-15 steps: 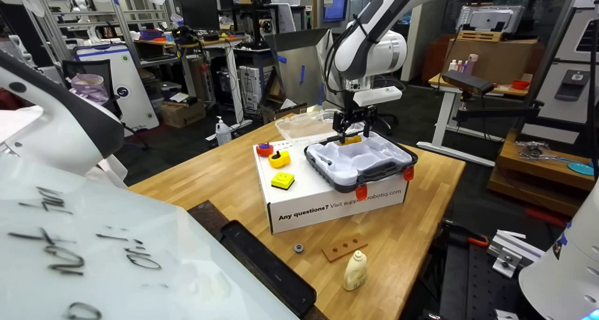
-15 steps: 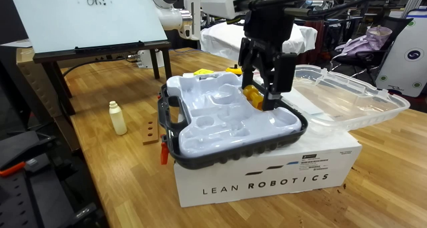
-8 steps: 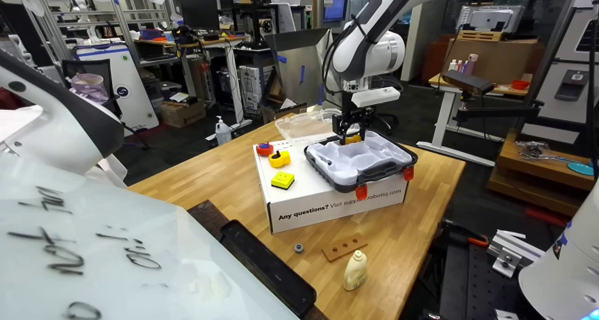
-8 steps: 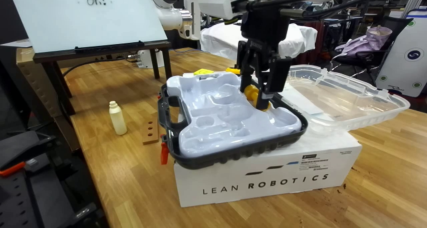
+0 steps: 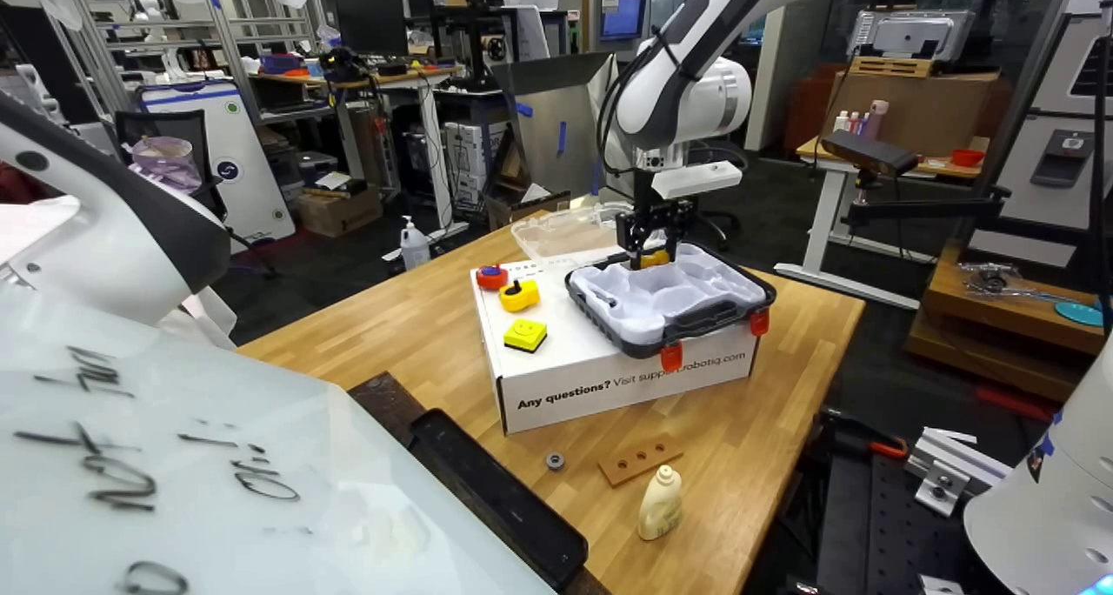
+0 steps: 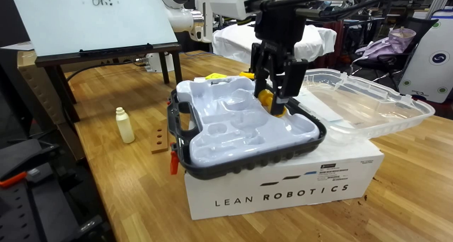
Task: Remove the object from the tool box and put it on the box
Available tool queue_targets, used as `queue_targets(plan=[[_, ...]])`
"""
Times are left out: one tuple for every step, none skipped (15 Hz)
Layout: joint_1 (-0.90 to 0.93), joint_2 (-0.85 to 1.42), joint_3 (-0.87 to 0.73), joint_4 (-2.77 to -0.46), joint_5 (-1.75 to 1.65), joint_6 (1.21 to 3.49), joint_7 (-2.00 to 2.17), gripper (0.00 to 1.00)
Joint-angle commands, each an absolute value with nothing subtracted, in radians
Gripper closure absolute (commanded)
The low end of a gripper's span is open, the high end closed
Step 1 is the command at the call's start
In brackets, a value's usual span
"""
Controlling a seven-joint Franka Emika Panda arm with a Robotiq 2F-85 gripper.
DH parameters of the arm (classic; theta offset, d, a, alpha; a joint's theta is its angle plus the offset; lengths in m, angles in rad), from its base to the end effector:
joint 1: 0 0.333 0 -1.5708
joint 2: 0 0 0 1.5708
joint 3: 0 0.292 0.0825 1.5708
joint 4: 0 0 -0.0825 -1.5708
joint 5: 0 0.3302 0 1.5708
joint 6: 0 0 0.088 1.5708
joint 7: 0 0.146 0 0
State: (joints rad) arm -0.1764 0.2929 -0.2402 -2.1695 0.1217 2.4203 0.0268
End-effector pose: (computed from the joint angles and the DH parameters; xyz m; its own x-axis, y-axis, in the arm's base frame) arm 0.4743 -0.2074 0.2383 0.8638 -0.5029 -0.0315 -0.5034 -0.8640 -0.0078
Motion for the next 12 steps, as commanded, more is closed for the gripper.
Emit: queue_targets(plan=[[-0.205,0.231,-0.219,-2.195,0.132,2.419,-0.003,0.52],[-0.211,0.200,-0.215,-2.209,0.151,2.420,-0.020,0.52],[-0.213,0.173,-0.215,-2.221,0.161,2.424,-0.033,0.52],[-0.216,0.138,-0.214,-2.240,0.174,2.422,-0.054,0.52],[-0.217,0.105,-0.213,-2.259,0.187,2.418,-0.079,0.52],[-0.215,0.058,-0.213,-2.296,0.191,2.414,-0.123,0.52],[-0.211,0.022,-0.215,-2.324,0.190,2.410,-0.157,0.52],[-0.204,-0.018,-0.216,-2.359,0.181,2.406,-0.197,0.52],[-0.197,-0.056,-0.216,-2.393,0.174,2.399,-0.234,0.52],[-0.190,-0.091,-0.215,-2.421,0.165,2.392,-0.268,0.52],[-0.182,-0.121,-0.211,-2.448,0.144,2.389,-0.304,0.52],[-0.173,-0.152,-0.208,-2.470,0.125,2.380,-0.340,0.52]])
